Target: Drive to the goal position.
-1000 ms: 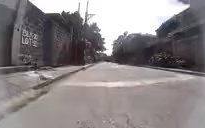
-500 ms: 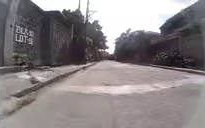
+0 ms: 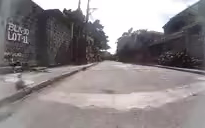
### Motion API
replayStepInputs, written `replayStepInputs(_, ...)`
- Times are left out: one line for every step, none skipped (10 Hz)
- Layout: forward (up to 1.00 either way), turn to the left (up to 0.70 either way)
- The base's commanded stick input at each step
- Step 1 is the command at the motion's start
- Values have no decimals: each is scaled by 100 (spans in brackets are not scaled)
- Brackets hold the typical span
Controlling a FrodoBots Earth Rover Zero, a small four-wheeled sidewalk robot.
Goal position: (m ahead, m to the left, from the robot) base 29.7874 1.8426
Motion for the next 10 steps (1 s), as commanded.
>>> replayStepInputs(100,-39)
replayStepInputs(100,-34)
replayStepInputs(100,0)
replayStepInputs(100,0)
replayStepInputs(100,0)
replayStepInputs(100,0)
replayStepInputs(100,0)
replayStepInputs(100,0)
replayStepInputs(100,0)
replayStepInputs(100,0)
